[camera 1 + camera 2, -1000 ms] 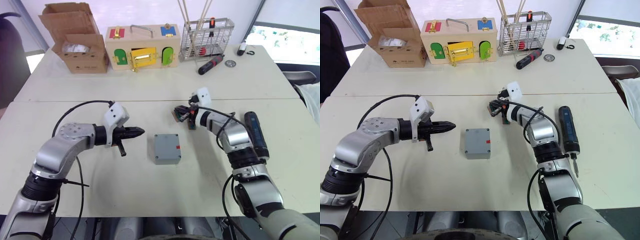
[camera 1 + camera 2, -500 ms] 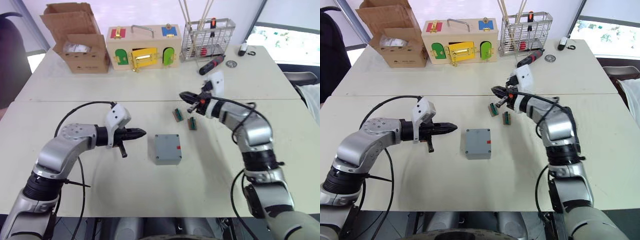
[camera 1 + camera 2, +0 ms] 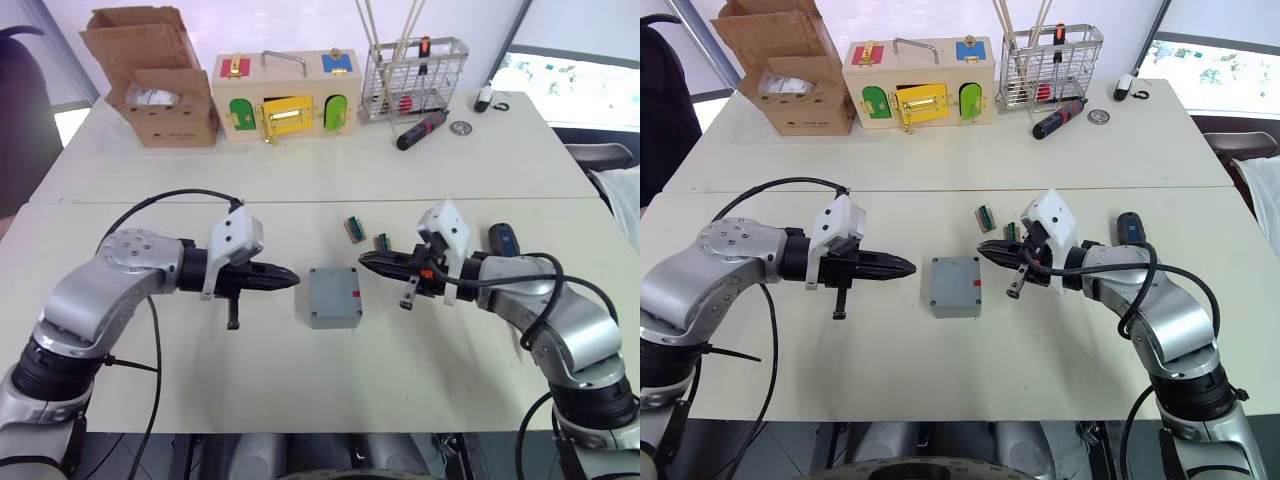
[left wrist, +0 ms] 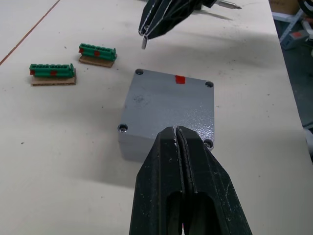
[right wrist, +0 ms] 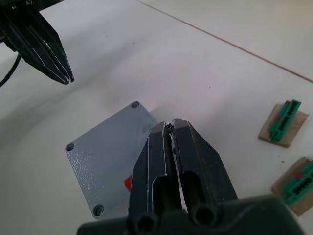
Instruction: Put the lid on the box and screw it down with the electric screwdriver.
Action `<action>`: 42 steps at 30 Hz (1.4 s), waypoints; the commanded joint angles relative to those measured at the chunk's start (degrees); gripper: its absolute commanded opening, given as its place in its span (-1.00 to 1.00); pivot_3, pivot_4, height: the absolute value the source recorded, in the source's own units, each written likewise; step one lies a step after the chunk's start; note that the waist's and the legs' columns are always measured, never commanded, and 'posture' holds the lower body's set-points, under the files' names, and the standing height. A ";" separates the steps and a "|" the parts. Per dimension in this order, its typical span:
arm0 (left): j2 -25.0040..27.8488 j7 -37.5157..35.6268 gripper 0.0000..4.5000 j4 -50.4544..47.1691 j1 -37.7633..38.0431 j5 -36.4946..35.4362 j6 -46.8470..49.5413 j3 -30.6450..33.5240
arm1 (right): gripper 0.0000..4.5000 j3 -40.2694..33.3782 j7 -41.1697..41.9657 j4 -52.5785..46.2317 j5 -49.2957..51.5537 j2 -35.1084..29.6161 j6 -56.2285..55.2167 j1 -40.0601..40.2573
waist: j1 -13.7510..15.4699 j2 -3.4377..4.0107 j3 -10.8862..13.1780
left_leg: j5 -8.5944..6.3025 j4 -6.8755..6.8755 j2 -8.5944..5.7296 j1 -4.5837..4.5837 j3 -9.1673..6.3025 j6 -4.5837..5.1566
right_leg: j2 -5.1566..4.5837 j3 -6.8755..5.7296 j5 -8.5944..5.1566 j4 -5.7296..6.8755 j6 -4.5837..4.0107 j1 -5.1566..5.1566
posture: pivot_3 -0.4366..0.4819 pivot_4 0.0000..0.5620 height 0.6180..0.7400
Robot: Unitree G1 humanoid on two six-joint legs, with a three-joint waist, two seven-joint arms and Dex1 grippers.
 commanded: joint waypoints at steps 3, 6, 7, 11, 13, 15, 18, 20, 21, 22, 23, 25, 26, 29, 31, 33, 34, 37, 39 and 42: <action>-0.07 -0.02 -1.00 -0.42 -0.87 0.27 -0.70 -0.71 | -0.98 1.00 -1.49 -0.71 0.18 0.66 -1.27 -0.46 | -0.04 0.00 0.00 | 0.00 0.01 -0.01 0.00 0.00 0.00 | -0.01 0.00 0.00 0.00 0.00 0.01 | -0.05 -0.47 1.00; 0.05 0.12 -1.00 -0.28 -0.81 0.40 -0.79 -0.66 | -0.98 1.61 -1.67 -0.24 0.11 0.71 -1.55 -0.53 | -0.04 0.00 0.00 | 0.00 0.01 0.00 0.00 -0.01 0.00 | 0.01 -0.01 0.00 0.00 0.00 0.01 | -0.05 -0.47 1.00; 0.11 0.15 -1.00 -0.29 -0.75 0.45 -0.80 -0.62 | -0.98 1.83 -1.65 -0.10 0.10 0.72 -1.63 -0.53 | -0.03 0.00 0.00 | 0.00 0.01 0.00 0.00 -0.01 0.00 | 0.01 -0.01 0.00 0.00 0.00 0.01 | -0.05 -0.47 1.00; 0.15 0.48 -1.00 -0.40 -0.65 0.45 -0.62 -0.48 | -0.98 2.81 -1.63 0.90 -0.41 0.87 -2.42 -0.58 | -0.03 0.00 0.00 | 0.00 0.01 0.00 0.00 -0.01 0.00 | 0.00 -0.01 0.00 -0.01 0.00 0.01 | -0.05 -0.47 1.00; 0.21 0.68 -1.00 -0.62 -0.42 0.35 -0.54 -0.33 | -0.98 3.30 -1.73 1.36 -0.63 0.89 -2.86 -0.51 | -0.04 0.00 0.00 | 0.00 0.01 0.00 0.00 -0.01 -0.01 | 0.00 -0.01 0.00 -0.01 0.00 0.01 | -0.05 -0.47 1.00; 0.19 0.94 -1.00 -0.77 -0.23 0.30 -0.49 -0.28 | -0.98 3.66 -1.85 1.86 -0.73 0.89 -3.09 -0.47 | -0.03 0.00 0.00 | 0.00 0.01 0.00 0.00 -0.01 0.00 | 0.00 -0.01 0.00 -0.01 0.00 0.01 | -0.05 -0.47 1.00; 0.20 1.20 -1.00 -0.90 -0.06 0.29 -0.52 -0.35 | -0.98 3.96 -1.95 2.32 -1.10 0.87 -3.56 -0.38 | -0.02 0.00 0.00 | 0.00 0.01 0.00 0.00 -0.01 0.00 | 0.00 -0.01 0.00 -0.01 0.00 0.01 | -0.05 -0.47 1.00; 0.13 1.32 -1.00 -0.80 -0.20 0.31 -0.50 -0.44 | -0.98 4.07 -1.90 2.70 -1.34 0.89 -3.83 -0.39 | -0.03 0.00 0.00 | 0.00 0.01 0.00 0.00 -0.01 0.00 | 0.00 -0.01 0.00 -0.01 0.00 0.01 | -0.05 -0.47 1.00; 0.09 1.34 -1.00 -0.68 -0.32 0.36 -0.52 -0.50 | -0.98 4.14 -1.80 2.88 -1.46 0.87 -3.95 -0.38 | -0.03 0.00 0.00 | 0.00 0.01 0.00 0.00 -0.01 0.00 | 0.00 -0.01 0.00 -0.01 0.00 0.01 | -0.05 -0.47 1.00; 0.07 1.39 -1.00 -0.65 -0.35 0.37 -0.53 -0.52 | -0.98 4.20 -1.74 2.93 -1.57 0.82 -4.02 -0.30 | -0.03 0.00 0.00 | 0.00 0.01 0.00 0.00 -0.01 -0.01 | 0.00 -0.01 0.00 -0.01 0.00 0.01 | -0.05 -0.47 1.00; 0.04 1.43 -1.00 -0.58 -0.38 0.40 -0.56 -0.56 | -0.98 4.24 -1.71 2.99 -1.62 0.80 -4.07 -0.25 | -0.03 0.00 0.00 | 0.00 0.01 0.00 0.00 -0.01 0.00 | 0.00 -0.01 0.00 -0.01 0.00 0.01 | -0.05 -0.47 1.00; 0.03 1.46 -1.00 -0.62 -0.27 0.37 -0.59 -0.54 | -0.98 4.36 -1.68 2.90 -1.59 0.74 -3.94 -0.10 | -0.04 0.00 0.00 | 0.00 0.01 0.00 0.00 -0.01 0.00 | 0.00 -0.01 0.00 0.00 0.00 0.01 | -0.05 -0.47 1.00; 0.02 1.47 -1.00 -0.60 -0.23 0.37 -0.61 -0.55 | -0.98 4.40 -1.62 2.84 -1.46 0.74 -3.79 -0.07 | -0.04 0.00 0.00 | 0.00 0.01 0.00 0.00 -0.01 0.00 | 0.00 -0.01 0.00 0.00 0.00 0.01 | -0.05 -0.47 1.00; -0.09 1.51 -1.00 -0.33 -0.26 0.52 -0.71 -0.69 | -0.98 4.52 -1.42 2.79 -1.21 0.66 -3.50 -0.03 | -0.03 0.00 0.00 | 0.00 0.01 0.00 0.00 -0.01 0.00 | 0.00 -0.01 0.00 0.00 0.00 0.01 | -0.05 -0.47 1.00; -0.15 1.56 -1.00 -0.19 -0.28 0.62 -0.76 -0.75 | -0.98 4.57 -1.46 2.69 -1.12 0.65 -3.40 0.03 | -0.04 0.00 0.00 | 0.00 0.01 0.00 0.00 -0.01 0.00 | 0.00 -0.01 0.00 -0.01 0.00 0.01 | -0.05 -0.47 1.00; -0.16 1.59 -1.00 -0.26 -0.21 0.57 -0.73 -0.69 | -0.98 4.66 -1.48 2.55 -1.12 0.58 -3.37 0.18 | -0.04 0.00 0.00 | 0.00 0.01 0.00 0.00 -0.01 0.00 | 0.00 -0.01 0.00 -0.01 0.00 0.01 | -0.05 -0.47 1.00; -0.21 1.63 -1.00 -0.24 -0.21 0.61 -0.75 -0.74 | -0.98 4.72 -1.52 2.62 -1.21 0.57 -3.44 0.24 | -0.04 0.00 0.00 | 0.00 0.01 0.00 0.00 -0.01 0.00 | 0.00 -0.01 0.00 0.00 0.00 0.01 | -0.05 -0.47 1.00; -0.31 1.74 -1.00 -0.30 -0.17 0.55 -0.68 -0.73 | -0.98 5.00 -1.60 3.20 -1.77 0.46 -3.82 0.38 | -0.04 0.00 0.00 | 0.00 0.01 0.00 0.00 -0.01 -0.01 | 0.00 -0.01 0.00 0.00 0.00 0.01 | -0.05 -0.47 1.00; -0.36 1.86 -1.00 -0.37 -0.10 0.52 -0.65 -0.71 | -0.98 5.16 -1.63 3.68 -2.23 0.42 -4.16 0.41 | -0.04 0.00 0.00 | 0.00 0.01 0.00 0.00 -0.01 0.00 | 0.01 -0.01 0.00 -0.01 0.00 0.01 | -0.05 -0.47 1.00; -0.40 2.03 -1.00 -0.43 -0.06 0.45 -0.58 -0.71 | -0.98 5.19 -1.71 4.00 -2.58 0.52 -4.40 0.31 | -0.04 0.00 0.00 | 0.00 0.01 0.00 0.00 -0.01 0.00 | 0.00 -0.01 0.00 0.00 0.00 0.01 | -0.05 -0.47 1.00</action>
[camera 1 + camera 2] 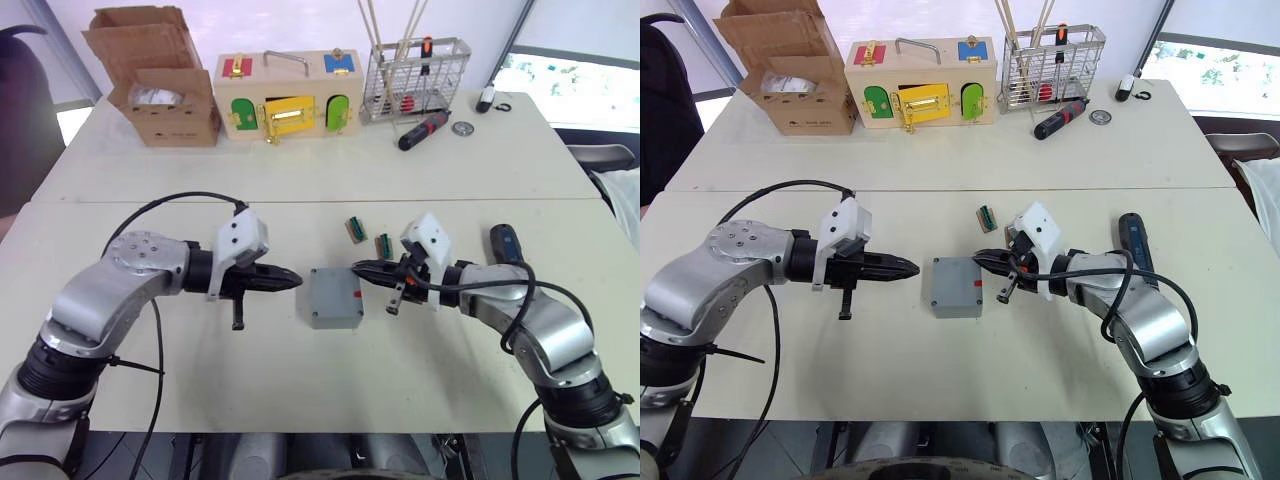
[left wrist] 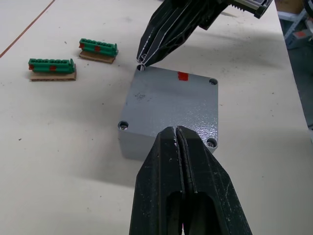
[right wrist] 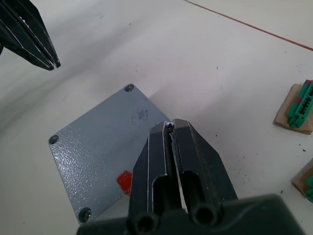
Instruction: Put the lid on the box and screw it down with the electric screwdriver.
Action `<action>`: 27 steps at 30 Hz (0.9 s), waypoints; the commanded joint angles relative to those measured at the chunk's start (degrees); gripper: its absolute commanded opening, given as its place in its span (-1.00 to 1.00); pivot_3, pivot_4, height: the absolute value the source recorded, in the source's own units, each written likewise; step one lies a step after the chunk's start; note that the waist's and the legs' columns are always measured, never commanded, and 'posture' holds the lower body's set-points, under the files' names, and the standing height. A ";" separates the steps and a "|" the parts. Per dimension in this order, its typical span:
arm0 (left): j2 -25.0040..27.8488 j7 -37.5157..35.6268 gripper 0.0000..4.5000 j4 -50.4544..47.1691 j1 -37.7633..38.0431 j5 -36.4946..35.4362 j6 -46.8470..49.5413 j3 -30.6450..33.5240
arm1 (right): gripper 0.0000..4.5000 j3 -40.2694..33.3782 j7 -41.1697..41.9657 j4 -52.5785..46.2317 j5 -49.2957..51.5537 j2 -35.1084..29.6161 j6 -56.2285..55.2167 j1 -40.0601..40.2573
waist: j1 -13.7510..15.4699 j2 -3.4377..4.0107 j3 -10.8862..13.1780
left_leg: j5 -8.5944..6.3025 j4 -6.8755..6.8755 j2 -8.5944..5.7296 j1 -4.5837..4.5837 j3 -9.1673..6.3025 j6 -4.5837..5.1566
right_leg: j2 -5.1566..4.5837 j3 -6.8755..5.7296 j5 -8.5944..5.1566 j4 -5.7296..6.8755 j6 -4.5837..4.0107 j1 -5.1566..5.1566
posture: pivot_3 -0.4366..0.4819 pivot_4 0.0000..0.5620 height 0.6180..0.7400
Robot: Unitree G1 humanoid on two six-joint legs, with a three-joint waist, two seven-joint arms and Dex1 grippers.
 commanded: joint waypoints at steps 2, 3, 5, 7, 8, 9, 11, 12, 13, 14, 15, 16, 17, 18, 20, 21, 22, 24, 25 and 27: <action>-0.03 0.31 -1.00 -0.74 -0.12 0.09 -0.50 0.45 | -0.98 -0.04 -0.08 -0.43 -0.46 -0.02 -1.36 -0.05 | 0.00 0.00 0.00 | 0.00 0.00 0.00 0.00 0.00 0.00 | 0.00 0.00 0.00 0.00 0.00 0.00 | -0.05 -0.47 1.00; -0.03 0.38 -1.00 -0.70 -0.13 0.11 -0.52 0.43 | -0.98 0.01 -0.10 -0.31 -0.56 0.02 -1.44 -0.12 | 0.00 0.00 0.00 | 0.00 0.00 0.00 0.00 0.00 0.00 | 0.00 0.00 0.00 0.00 0.00 0.00 | -0.05 -0.47 1.00; -0.06 0.52 -1.00 -0.73 -0.10 0.10 -0.53 0.40 | -0.98 0.13 0.02 -0.25 -0.65 -0.06 -1.53 -0.12 | 0.01 0.00 0.00 | 0.00 0.00 0.00 0.00 0.00 0.00 | 0.00 0.00 0.00 0.00 0.00 0.00 | -0.05 -0.47 1.00; -0.10 0.62 -1.00 -0.75 -0.09 0.08 -0.53 0.37 | -0.98 0.14 0.12 -0.31 -0.65 0.00 -1.62 -0.09 | 0.01 0.00 0.00 | 0.00 0.00 0.00 0.00 0.00 0.00 | 0.00 0.00 0.00 0.00 0.00 0.00 | -0.05 -0.47 1.00; -0.11 0.62 -1.00 -0.72 -0.10 0.09 -0.56 0.34 | -0.87 0.13 0.12 -0.32 -0.72 0.05 -1.70 -0.12 | 0.00 0.00 0.00 | 0.00 0.00 0.00 0.00 0.00 0.00 | 0.00 0.00 0.00 0.00 0.00 0.00 | -0.05 -0.47 1.00; -0.15 0.64 -1.00 -0.68 -0.14 0.12 -0.59 0.28 | -0.74 0.10 0.23 -0.41 -0.69 0.03 -1.73 -0.12 | 0.00 0.00 0.00 | 0.00 0.00 0.00 0.00 0.00 0.00 | 0.00 0.00 0.00 0.00 0.00 0.00 | -0.05 -0.47 1.00; -0.24 0.59 -1.00 -0.51 -0.29 0.18 -0.69 0.18 | -0.33 -0.01 0.50 -0.70 -0.48 -0.15 -1.62 -0.26 | 0.01 0.00 0.00 | 0.00 0.00 0.00 0.00 0.00 0.00 | 0.00 0.00 0.00 0.00 0.00 0.00 | -0.05 -0.47 1.00; -0.31 0.56 -1.00 -0.38 -0.44 0.21 -0.74 0.10 | -0.18 -0.20 0.52 -0.78 -0.38 -0.20 -1.56 -0.41 | 0.01 0.00 0.00 | 0.00 0.00 0.00 0.00 0.00 0.00 | 0.00 0.00 0.00 0.00 0.00 0.00 | -0.05 -0.47 1.00; -0.44 0.52 -1.00 -0.22 -0.65 0.23 -0.82 0.00 | 0.09 -0.53 0.51 -0.87 -0.22 -0.24 -1.48 -0.62 | 0.01 0.00 0.00 | 0.00 0.00 0.00 0.00 0.00 0.00 | 0.00 0.00 0.00 0.00 0.00 0.00 | -0.05 -0.47 1.00; -0.63 0.45 -1.00 -0.04 -0.87 0.26 -0.94 -0.11 | 0.27 -1.00 0.15 -0.88 -0.19 -0.06 -1.52 -0.91 | 0.01 0.00 0.00 | 0.00 0.00 0.00 0.00 0.00 0.00 | 0.00 0.00 0.00 0.00 0.00 0.00 | -0.05 -0.47 1.00; -0.92 0.36 -1.00 0.17 -1.14 0.31 -1.09 -0.30 | 0.44 -1.70 -0.32 -0.88 0.07 0.15 -1.17 -1.33 | 0.00 0.00 0.00 | 0.00 0.00 0.00 0.00 0.00 0.00 | 0.00 0.00 0.00 0.00 0.00 0.00 | -0.05 -0.47 1.00; -1.24 0.20 -1.00 0.34 -1.41 0.38 -1.32 -0.59 | 0.60 -2.32 -0.38 -1.03 0.46 0.02 -0.80 -1.65 | 0.02 0.00 0.00 | 0.00 0.00 0.00 0.00 0.00 0.00 | 0.00 0.00 0.00 0.00 0.00 0.00 | -0.05 -0.47 1.00; -1.54 0.03 -1.00 0.53 -1.65 0.46 -1.57 -0.90 | 0.72 -2.85 -0.33 -1.18 0.85 -0.20 -0.40 -1.91 | 0.05 0.00 0.00 | 0.00 0.00 0.00 0.00 0.00 0.00 | 0.00 0.00 0.00 0.00 0.00 0.00 | -0.05 -0.47 1.00; -2.01 -0.15 -1.00 0.83 -1.96 0.42 -1.82 -1.11 | 0.84 -3.69 -0.18 -1.59 1.51 -0.76 0.47 -2.36 | 0.05 0.00 0.00 | 0.00 0.01 0.00 0.00 0.00 0.00 | 0.00 -0.01 0.00 0.00 0.00 0.00 | -0.05 -0.47 1.00; -3.47 -0.68 -1.00 1.64 -3.24 -0.01 -2.24 -1.52 | 0.84 -7.86 0.44 -2.46 4.34 -2.86 3.76 -4.02 | 0.17 0.00 0.00 | 0.00 0.01 -0.01 -0.01 0.00 0.00 | -0.01 -0.01 0.00 0.00 0.00 0.00 | -0.05 -0.47 1.00; -4.28 -1.12 -1.00 2.23 -4.04 -0.10 -2.74 -1.79 | 0.84 -11.54 0.19 -2.39 7.48 -3.50 7.00 -5.61 | 0.16 0.00 0.00 | 0.00 0.03 -0.03 -0.01 0.00 0.00 | -0.02 -0.01 0.00 0.00 0.00 0.01 | -0.05 -0.47 1.00; -5.21 -1.71 -1.00 2.97 -5.01 -0.25 -3.38 -2.09 | 0.84 -15.68 -0.01 -1.52 10.73 -4.75 10.95 -7.83 | 0.19 0.00 0.00 | 0.00 0.04 -0.03 -0.02 0.00 -0.01 | -0.02 -0.01 0.00 0.00 0.00 0.01 | -0.05 -0.47 1.00; -6.81 -3.18 -1.00 4.33 -6.74 0.23 -5.00 -3.18 | 0.84 -21.49 0.56 1.75 14.82 -8.90 17.42 -11.41 | 0.24 0.02 0.01 | 0.01 0.05 -0.03 -0.03 0.00 -0.01 | -0.03 -0.01 0.00 0.00 0.00 0.01 | -0.05 -0.47 1.00; -7.55 -4.13 -1.00 4.94 -7.54 0.84 -6.14 -4.08 | 0.84 -22.58 1.35 4.21 14.66 -12.55 19.72 -12.53 | 0.24 0.02 0.01 | 0.00 0.05 -0.03 -0.03 -0.01 0.00 | -0.02 -0.03 0.00 -0.01 0.00 0.02 | -0.05 -0.47 1.00; -8.76 -6.27 -1.00 6.13 -8.69 2.64 -9.30 -6.40 | 0.84 -21.18 2.29 10.64 10.89 -21.29 22.02 -13.58 | 0.50 0.02 0.01 | -0.01 0.01 -0.03 -0.02 -0.03 0.01 | -0.03 -0.05 0.00 -0.04 0.00 0.05 | -0.05 -0.47 1.00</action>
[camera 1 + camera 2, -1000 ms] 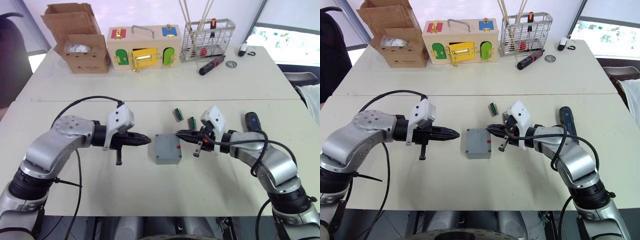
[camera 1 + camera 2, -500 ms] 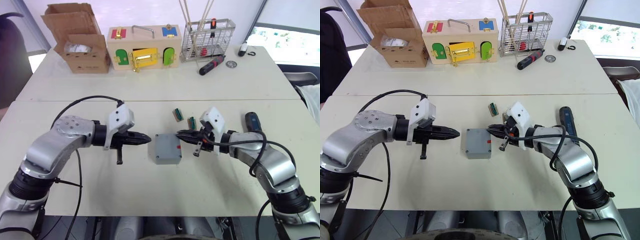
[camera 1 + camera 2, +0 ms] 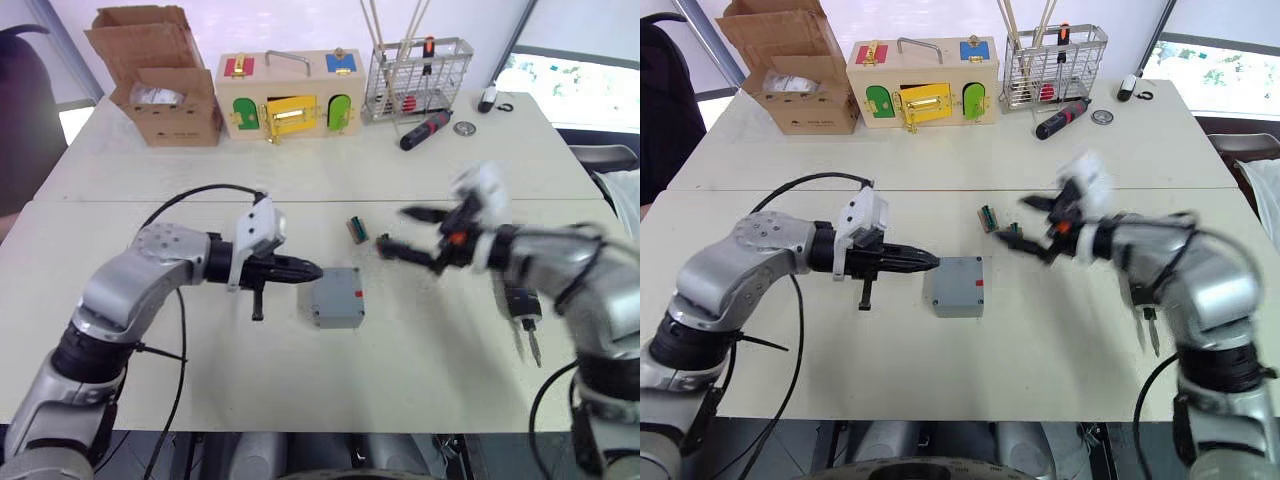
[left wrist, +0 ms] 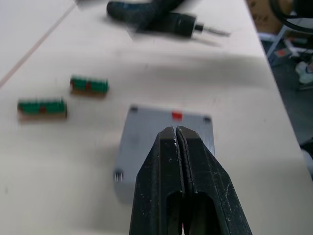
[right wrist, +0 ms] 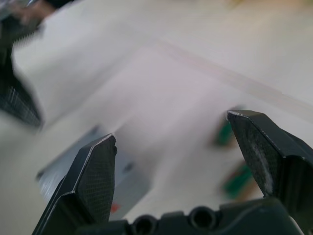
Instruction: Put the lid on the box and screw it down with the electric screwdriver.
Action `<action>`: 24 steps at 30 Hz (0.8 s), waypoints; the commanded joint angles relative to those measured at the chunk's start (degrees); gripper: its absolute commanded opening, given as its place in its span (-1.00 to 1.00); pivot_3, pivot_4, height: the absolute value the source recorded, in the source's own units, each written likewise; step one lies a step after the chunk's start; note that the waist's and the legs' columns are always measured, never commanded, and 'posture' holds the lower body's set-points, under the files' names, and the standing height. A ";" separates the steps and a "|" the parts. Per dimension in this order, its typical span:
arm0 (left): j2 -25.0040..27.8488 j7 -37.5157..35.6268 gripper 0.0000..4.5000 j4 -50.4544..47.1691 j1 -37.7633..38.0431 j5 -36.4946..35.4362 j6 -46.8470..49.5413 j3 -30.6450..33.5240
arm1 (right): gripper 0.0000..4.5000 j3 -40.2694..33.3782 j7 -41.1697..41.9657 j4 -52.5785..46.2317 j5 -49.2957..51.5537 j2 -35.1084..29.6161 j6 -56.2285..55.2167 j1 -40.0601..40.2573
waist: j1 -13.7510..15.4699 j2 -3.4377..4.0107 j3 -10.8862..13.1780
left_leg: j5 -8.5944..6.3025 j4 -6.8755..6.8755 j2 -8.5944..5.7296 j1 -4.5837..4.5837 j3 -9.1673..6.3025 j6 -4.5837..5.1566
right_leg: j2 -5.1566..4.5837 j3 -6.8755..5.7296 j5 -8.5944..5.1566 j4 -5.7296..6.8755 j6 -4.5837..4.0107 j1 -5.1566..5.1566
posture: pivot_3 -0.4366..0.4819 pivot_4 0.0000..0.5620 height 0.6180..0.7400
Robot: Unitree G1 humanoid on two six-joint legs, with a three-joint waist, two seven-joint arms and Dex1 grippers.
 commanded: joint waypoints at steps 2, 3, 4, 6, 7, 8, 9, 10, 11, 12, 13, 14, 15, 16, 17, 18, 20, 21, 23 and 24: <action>-2.48 -4.92 -1.00 1.97 -1.92 3.59 -8.28 -4.37 | 0.97 3.70 2.58 13.04 -4.53 -17.06 9.19 -2.54 | 0.22 0.00 0.00 | -0.03 -0.01 -0.02 -0.01 0.06 0.06 | -0.03 0.01 0.00 -0.10 0.00 0.02 | -0.05 -0.47 1.00; -3.20 -5.44 -1.00 2.33 -2.03 4.18 -9.54 -5.11 | 0.97 5.58 3.64 15.33 -4.80 -20.15 10.98 -3.22 | 0.11 0.03 0.01 | -0.05 -0.02 -0.02 0.00 0.11 0.08 | -0.05 0.03 0.00 -0.11 0.00 0.02 | -0.05 -0.47 1.00; -3.86 -5.75 -1.00 2.67 -2.01 5.00 -10.87 -5.75 | 0.97 7.69 5.33 17.47 -4.65 -22.92 12.84 -4.10 | -0.04 0.04 0.01 | -0.06 -0.02 -0.02 0.00 0.20 0.10 | -0.05 0.11 0.00 -0.10 0.00 -0.02 | -0.05 -0.47 1.00; -5.04 -5.55 -1.00 2.83 -2.03 6.34 -12.28 -6.81 | 0.97 11.04 8.63 20.91 -4.58 -26.45 14.28 -5.25 | -0.41 0.04 0.00 | -0.08 -0.03 0.05 -0.01 0.22 0.14 | 0.02 0.14 0.00 -0.09 0.00 -0.05 | -0.05 -0.47 1.00; -5.29 -5.60 -1.00 2.82 -1.72 6.78 -13.03 -6.96 | 0.97 13.28 10.38 22.10 -4.65 -27.91 15.11 -5.91 | -0.60 0.07 -0.01 | -0.11 -0.04 0.07 0.01 0.25 0.20 | 0.05 0.17 0.00 -0.09 0.00 -0.06 | -0.05 -0.47 1.00; -5.76 -5.23 -1.00 2.55 -1.59 7.19 -13.27 -7.35 | 0.97 15.20 11.68 23.57 -5.42 -29.04 14.84 -6.19 | -0.64 0.12 -0.01 | -0.15 -0.04 0.10 0.03 0.31 0.27 | 0.09 0.22 0.00 -0.06 0.00 -0.07 | -0.05 -0.47 1.00; -6.02 -4.81 -1.00 2.06 -0.61 7.62 -14.11 -7.44 | 0.97 19.26 12.69 26.07 -6.45 -29.06 16.72 -8.16 | -0.70 0.13 -0.01 | -0.17 -0.03 0.11 0.05 0.34 0.31 | 0.11 0.24 0.00 -0.04 0.00 -0.08 | -0.05 -0.47 1.00; -6.40 -4.31 -1.00 1.59 -0.03 7.99 -14.47 -7.66 | 0.97 22.29 13.70 28.12 -7.42 -29.10 17.64 -9.66 | -0.78 0.15 -0.02 | -0.17 -0.03 0.15 0.05 0.34 0.31 | 0.14 0.23 0.00 -0.04 0.00 -0.09 | -0.05 -0.47 1.00; -6.78 -3.71 -1.00 1.03 0.67 8.09 -14.57 -7.68 | 0.97 25.39 14.29 30.30 -8.51 -28.50 18.77 -11.42 | -0.67 0.16 -0.02 | -0.18 -0.02 0.16 0.08 0.39 0.32 | 0.15 0.28 0.00 -0.03 0.00 -0.09 | -0.05 -0.47 1.00; -7.27 -2.89 -1.00 0.39 1.51 7.91 -14.25 -7.44 | 0.97 28.39 15.28 32.16 -8.88 -27.60 20.59 -13.10 | -0.51 0.15 -0.02 | -0.18 -0.01 0.16 0.07 0.40 0.32 | 0.13 0.29 0.00 -0.03 0.00 -0.09 | -0.05 -0.47 1.00; -7.79 -2.07 -1.00 -0.20 2.05 7.67 -13.63 -7.33 | 0.97 30.53 16.31 33.57 -9.12 -27.05 21.62 -14.24 | -0.40 0.16 -0.02 | -0.18 0.00 0.15 0.07 0.40 0.32 | 0.12 0.29 0.00 -0.03 0.00 -0.09 | -0.05 -0.47 1.00; -8.20 -1.42 -1.00 -0.67 2.39 7.54 -13.15 -7.35 | 0.97 32.25 17.29 34.73 -9.40 -26.78 22.16 -15.20 | -0.34 0.15 -0.02 | -0.18 0.01 0.15 0.06 0.40 0.32 | 0.11 0.30 0.00 -0.04 0.00 -0.10 | -0.05 -0.47 1.00; -8.14 -0.74 -1.00 -1.25 3.26 7.45 -12.76 -7.03 | 0.97 34.06 17.86 36.10 -9.84 -25.83 22.60 -16.21 | -0.30 0.15 -0.02 | -0.18 0.03 0.14 0.05 0.40 0.32 | 0.09 0.30 0.00 -0.04 0.00 -0.11 | -0.05 -0.47 1.00; -8.01 -0.27 -1.00 -1.74 3.97 7.44 -12.50 -6.73 | 0.97 35.48 18.11 37.45 -10.49 -24.91 22.69 -17.16 | -0.24 0.15 -0.02 | -0.18 0.04 0.14 0.03 0.40 0.32 | 0.08 0.30 0.00 -0.04 0.00 -0.12 | -0.05 -0.47 1.00; -7.62 0.30 -1.00 -2.39 4.83 7.49 -12.15 -6.28 | 0.97 36.96 17.89 39.06 -11.62 -23.59 22.14 -17.95 | -0.13 0.15 -0.02 | -0.18 0.04 0.13 0.03 0.40 0.31 | 0.07 0.30 0.00 -0.04 0.00 -0.12 | -0.05 -0.47 1.00; -7.29 0.91 -1.00 -3.02 5.52 7.41 -11.65 -5.82 | 0.97 38.53 17.77 40.47 -12.64 -22.56 22.04 -18.64 | -0.04 0.15 -0.01 | -0.18 0.05 0.12 0.02 0.38 0.31 | 0.06 0.29 0.00 -0.03 0.00 -0.12 | -0.05 -0.47 1.00; -6.67 1.93 -1.00 -4.27 6.43 7.13 -10.68 -5.18 | 0.97 41.51 18.82 42.02 -14.04 -21.74 21.63 -19.47 | 0.03 0.16 -0.01 | -0.17 0.05 0.10 0.01 0.38 0.31 | 0.04 0.28 0.00 -0.04 0.00 -0.12 | -0.05 -0.47 1.00; -6.22 2.22 -1.00 -5.12 7.02 6.85 -10.23 -4.88 | 0.97 42.96 19.54 42.60 -14.57 -21.52 21.68 -19.84 | 0.06 0.16 -0.01 | -0.17 0.05 0.08 0.00 0.37 0.31 | 0.02 0.28 0.00 -0.04 0.00 -0.14 | -0.05 -0.47 1.00; -5.49 2.69 -1.00 -6.60 7.92 6.32 -9.14 -4.69 | 0.97 45.24 20.62 44.63 -16.05 -20.75 20.79 -20.64 | 0.04 0.16 -0.01 | -0.17 0.05 0.08 -0.01 0.37 0.31 | 0.01 0.27 0.00 -0.04 0.00 -0.15 | -0.05 -0.47 1.00; -5.04 2.85 -1.00 -7.32 8.39 6.31 -8.49 -4.87 | 0.97 46.17 20.80 46.11 -17.02 -20.03 20.13 -21.00 | -0.02 0.15 -0.01 | -0.17 0.04 0.07 -0.02 0.37 0.31 | 0.01 0.27 0.00 -0.05 0.00 -0.15 | -0.05 -0.47 1.00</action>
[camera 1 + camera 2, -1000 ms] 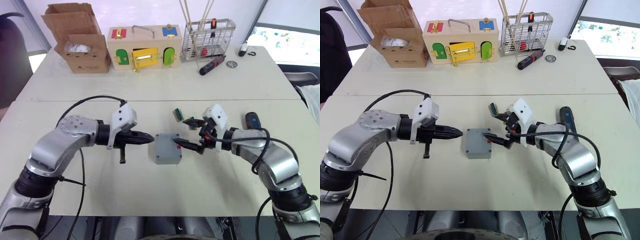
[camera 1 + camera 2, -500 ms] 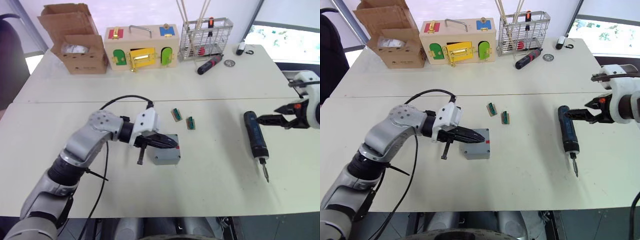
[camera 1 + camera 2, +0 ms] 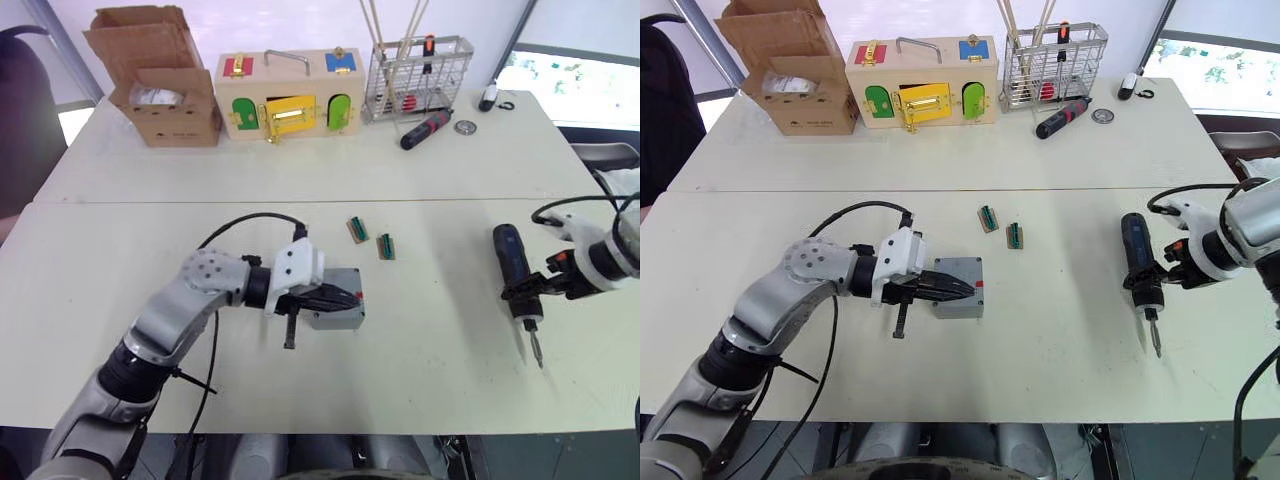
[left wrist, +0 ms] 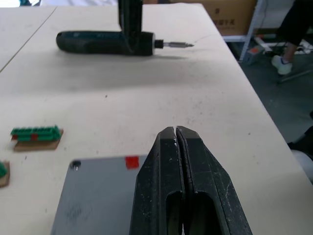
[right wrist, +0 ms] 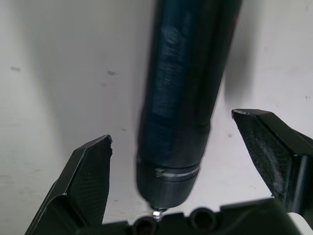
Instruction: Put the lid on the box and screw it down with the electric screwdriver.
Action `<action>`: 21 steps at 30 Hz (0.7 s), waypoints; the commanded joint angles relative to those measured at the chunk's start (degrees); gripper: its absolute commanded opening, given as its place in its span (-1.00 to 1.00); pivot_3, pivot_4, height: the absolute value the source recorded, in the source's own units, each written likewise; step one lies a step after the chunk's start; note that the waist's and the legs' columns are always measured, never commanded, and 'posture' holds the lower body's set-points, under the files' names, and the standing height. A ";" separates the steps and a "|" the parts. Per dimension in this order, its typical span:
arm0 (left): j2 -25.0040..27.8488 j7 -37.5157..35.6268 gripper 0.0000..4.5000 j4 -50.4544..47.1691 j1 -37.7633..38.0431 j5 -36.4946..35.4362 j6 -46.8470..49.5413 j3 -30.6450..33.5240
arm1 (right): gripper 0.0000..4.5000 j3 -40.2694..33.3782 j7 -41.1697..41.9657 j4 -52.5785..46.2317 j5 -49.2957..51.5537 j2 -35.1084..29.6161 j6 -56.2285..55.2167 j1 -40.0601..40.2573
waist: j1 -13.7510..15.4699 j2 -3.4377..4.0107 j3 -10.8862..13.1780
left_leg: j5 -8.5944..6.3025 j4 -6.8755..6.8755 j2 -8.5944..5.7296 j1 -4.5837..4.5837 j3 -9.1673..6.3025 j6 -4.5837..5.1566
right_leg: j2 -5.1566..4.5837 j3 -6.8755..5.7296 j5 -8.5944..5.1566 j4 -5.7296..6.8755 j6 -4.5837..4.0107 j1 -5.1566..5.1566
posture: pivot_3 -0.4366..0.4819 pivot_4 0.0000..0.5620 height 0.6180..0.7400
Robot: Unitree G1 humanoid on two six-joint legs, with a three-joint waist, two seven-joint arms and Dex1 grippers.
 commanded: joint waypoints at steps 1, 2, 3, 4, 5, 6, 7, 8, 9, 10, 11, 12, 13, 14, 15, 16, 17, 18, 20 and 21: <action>1.27 0.94 -1.00 -4.60 0.97 -1.18 1.83 1.25 | 0.97 2.83 1.65 3.87 -3.51 1.10 -2.24 -2.05 | -0.10 0.00 0.00 | 0.00 0.00 0.00 0.00 0.00 0.00 | 0.00 0.00 0.00 0.00 0.00 0.00 | -0.05 -0.47 1.00; 1.49 1.28 -1.00 -5.37 1.19 -1.38 2.59 1.23 | 0.97 3.52 1.96 4.50 -4.16 1.73 -2.69 -2.15 | -0.12 -0.01 0.00 | 0.00 0.00 0.00 0.00 0.00 0.00 | 0.00 0.00 0.00 0.00 0.00 0.00 | -0.05 -0.47 1.00; 1.71 1.54 -1.00 -6.15 1.30 -1.66 3.22 1.33 | 0.97 4.21 2.34 4.89 -4.83 2.31 -3.26 -2.20 | -0.17 -0.02 -0.01 | 0.00 0.00 0.01 0.02 -0.02 0.00 | 0.02 -0.01 0.00 0.00 0.00 0.02 | -0.05 -0.47 1.00; 1.94 1.66 -1.00 -6.85 1.30 -2.03 3.85 1.48 | 0.97 4.68 2.77 5.47 -5.42 2.92 -3.74 -2.40 | -0.18 -0.06 -0.03 | 0.00 0.01 0.01 0.02 -0.04 0.00 | 0.02 -0.02 0.00 0.00 0.00 0.04 | -0.05 -0.47 1.00; 2.18 1.66 -1.00 -7.35 1.24 -2.38 4.34 1.59 | 0.97 4.99 3.13 6.18 -5.99 3.55 -4.16 -2.67 | -0.22 -0.16 -0.07 | 0.00 0.02 0.01 0.03 -0.05 0.00 | 0.02 -0.03 0.00 0.00 0.00 0.06 | -0.05 -0.47 1.00; 2.45 1.59 -1.00 -7.64 1.17 -2.63 4.63 1.67 | 0.97 5.23 3.43 6.95 -6.71 4.21 -4.77 -2.92 | -0.24 -0.28 -0.14 | 0.00 0.03 0.01 0.05 -0.05 0.00 | 0.02 -0.03 0.00 0.00 0.00 0.09 | -0.05 -0.47 1.00; 2.73 1.45 -1.00 -7.83 1.08 -2.80 4.84 1.67 | 0.97 5.37 3.70 7.88 -7.47 4.92 -5.40 -3.11 | -0.25 -0.33 -0.16 | 0.00 0.03 0.01 0.09 -0.05 -0.01 | 0.02 -0.03 0.00 0.00 0.00 0.14 | -0.05 -0.47 1.00; 2.91 1.31 -1.00 -7.93 0.98 -2.83 4.93 1.61 | 0.97 5.53 4.02 8.68 -8.11 5.47 -5.92 -3.21 | -0.26 -0.40 -0.20 | 0.00 0.05 0.01 0.13 -0.05 -0.01 | 0.02 -0.03 0.00 -0.01 0.00 0.20 | -0.05 -0.47 1.00; 3.08 1.20 -1.00 -7.92 0.83 -2.84 4.96 1.51 | 0.87 5.68 4.11 9.44 -8.92 5.98 -6.67 -3.17 | -0.26 -0.50 -0.26 | 0.01 0.06 0.01 0.16 -0.05 -0.01 | 0.01 -0.03 0.00 -0.02 0.00 0.24 | -0.05 -0.47 1.00; 3.17 1.18 -1.00 -7.85 0.69 -2.85 4.92 1.35 | 0.72 5.65 4.11 10.20 -9.56 6.48 -7.09 -3.08 | -0.27 -0.56 -0.29 | 0.01 0.06 0.01 0.20 -0.06 -0.01 | 0.01 -0.04 0.00 -0.02 0.00 0.28 | -0.05 -0.47 1.00; 3.19 1.23 -1.00 -7.73 0.51 -2.86 4.89 1.17 | 0.63 5.59 4.12 10.61 -10.25 6.82 -7.67 -2.85 | -0.27 -0.63 -0.34 | 0.00 0.06 0.01 0.23 -0.06 -0.02 | 0.02 -0.03 0.00 -0.02 0.00 0.31 | -0.05 -0.47 1.00; 3.20 1.26 -1.00 -7.57 0.32 -2.87 4.84 1.01 | 0.49 5.28 3.79 11.01 -10.90 7.28 -7.78 -2.70 | -0.27 -0.69 -0.37 | 0.01 0.06 0.01 0.24 -0.06 -0.02 | 0.01 -0.04 0.00 -0.02 0.00 0.33 | -0.05 -0.47 1.00; 3.20 1.21 -1.00 -7.37 0.17 -2.88 4.76 0.93 | 0.39 4.97 3.45 11.26 -11.44 7.73 -7.67 -2.63 | -0.27 -0.74 -0.40 | 0.00 0.06 0.01 0.25 -0.06 -0.02 | 0.01 -0.04 0.00 -0.03 0.00 0.34 | -0.05 -0.47 1.00; 3.16 1.17 -1.00 -7.16 0.00 -2.85 4.71 0.84 | 0.27 4.66 3.23 11.46 -11.93 8.13 -7.62 -2.61 | -0.27 -0.80 -0.44 | 0.01 0.06 0.01 0.25 -0.06 -0.02 | 0.01 -0.04 0.00 -0.03 0.00 0.34 | -0.05 -0.47 1.00; 3.12 1.10 -1.00 -6.91 -0.15 -2.78 4.62 0.75 | 0.16 4.34 3.05 11.61 -12.35 8.53 -7.53 -2.62 | -0.30 -0.85 -0.47 | 0.01 0.06 0.01 0.26 -0.07 -0.02 | 0.01 -0.04 0.00 -0.02 0.00 0.34 | -0.05 -0.47 1.00; 3.03 1.03 -1.00 -6.65 -0.29 -2.68 4.53 0.58 | 0.02 4.21 3.01 11.25 -12.75 8.65 -7.55 -2.37 | -0.30 -0.89 -0.49 | 0.00 0.06 0.01 0.26 -0.08 -0.02 | 0.02 -0.04 0.00 -0.02 0.00 0.34 | -0.05 -0.47 1.00; 3.00 0.93 -1.00 -6.44 -0.39 -2.62 4.44 0.47 | -0.08 4.01 3.09 10.67 -12.89 8.65 -7.20 -1.97 | -0.31 -0.93 -0.52 | 0.00 0.06 0.01 0.26 -0.08 -0.02 | 0.02 -0.04 0.01 -0.02 0.00 0.34 | -0.05 -0.47 1.00; 2.98 0.82 -1.00 -6.26 -0.49 -2.57 4.36 0.37 | -0.13 3.79 3.12 9.81 -12.96 8.44 -6.82 -1.32 | -0.31 -0.94 -0.53 | 0.00 0.06 0.02 0.26 -0.09 -0.02 | 0.02 -0.05 0.00 -0.02 0.00 0.34 | -0.05 -0.47 1.00; 3.07 0.49 -1.00 -5.83 -0.58 -2.53 4.12 0.40 | -0.13 3.29 3.18 7.73 -12.80 7.78 -5.85 0.27 | -0.27 -0.97 -0.54 | 0.00 0.06 0.02 0.27 -0.10 -0.02 | 0.02 -0.05 0.01 -0.02 0.00 0.35 | -0.05 -0.47 1.00; 3.15 0.25 -1.00 -5.53 -0.64 -2.50 3.97 0.49 | -0.13 2.85 3.09 6.66 -12.71 7.46 -5.46 1.12 | -0.26 -0.97 -0.54 | 0.00 0.06 0.02 0.26 -0.12 -0.02 | 0.01 -0.06 0.01 -0.02 0.00 0.35 | -0.05 -0.47 1.00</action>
